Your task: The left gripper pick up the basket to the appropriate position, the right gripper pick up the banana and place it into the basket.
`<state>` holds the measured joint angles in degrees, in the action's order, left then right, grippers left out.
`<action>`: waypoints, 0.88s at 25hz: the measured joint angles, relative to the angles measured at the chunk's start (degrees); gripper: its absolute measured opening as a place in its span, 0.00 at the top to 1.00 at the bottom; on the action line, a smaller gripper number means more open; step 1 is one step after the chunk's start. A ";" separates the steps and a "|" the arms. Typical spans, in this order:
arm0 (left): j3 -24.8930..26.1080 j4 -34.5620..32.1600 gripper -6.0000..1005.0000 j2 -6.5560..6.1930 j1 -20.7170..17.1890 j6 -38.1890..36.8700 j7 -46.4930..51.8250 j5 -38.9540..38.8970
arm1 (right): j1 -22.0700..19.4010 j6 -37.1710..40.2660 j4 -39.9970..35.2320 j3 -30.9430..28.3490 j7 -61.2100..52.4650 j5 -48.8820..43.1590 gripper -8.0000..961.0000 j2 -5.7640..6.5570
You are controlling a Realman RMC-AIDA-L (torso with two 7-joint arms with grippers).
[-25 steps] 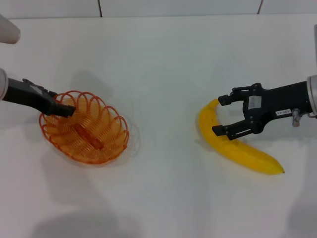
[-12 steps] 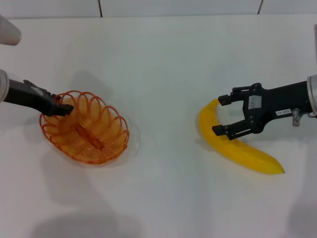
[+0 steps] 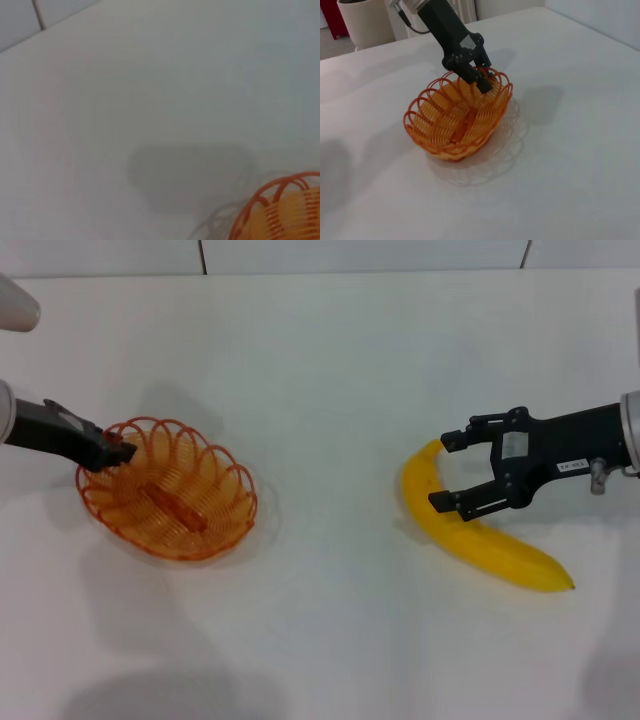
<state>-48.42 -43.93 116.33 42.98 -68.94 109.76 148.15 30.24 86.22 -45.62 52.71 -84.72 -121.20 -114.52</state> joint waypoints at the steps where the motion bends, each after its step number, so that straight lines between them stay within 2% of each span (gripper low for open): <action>1: 0.00 0.00 0.77 0.00 0.00 0.01 0.00 0.00 | 0.00 0.00 0.00 -0.03 -0.03 0.00 0.06 0.00; 13: -0.01 -0.89 0.85 -0.01 0.15 -1.56 0.00 -0.42 | -0.19 0.00 0.00 -0.24 -0.10 0.00 0.06 0.06; 19: 0.05 -4.65 0.86 0.04 -0.33 -8.18 0.05 -6.62 | -0.24 0.00 0.00 -0.27 -0.10 0.00 0.06 0.09; 22: 0.41 -5.33 0.89 -0.02 -0.41 -9.15 0.52 -9.26 | -0.21 0.00 0.00 -0.15 -0.10 0.00 0.06 0.10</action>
<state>-48.01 -49.27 116.31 42.57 -78.09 110.28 138.89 30.03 86.22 -45.62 52.56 -84.82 -121.20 -114.43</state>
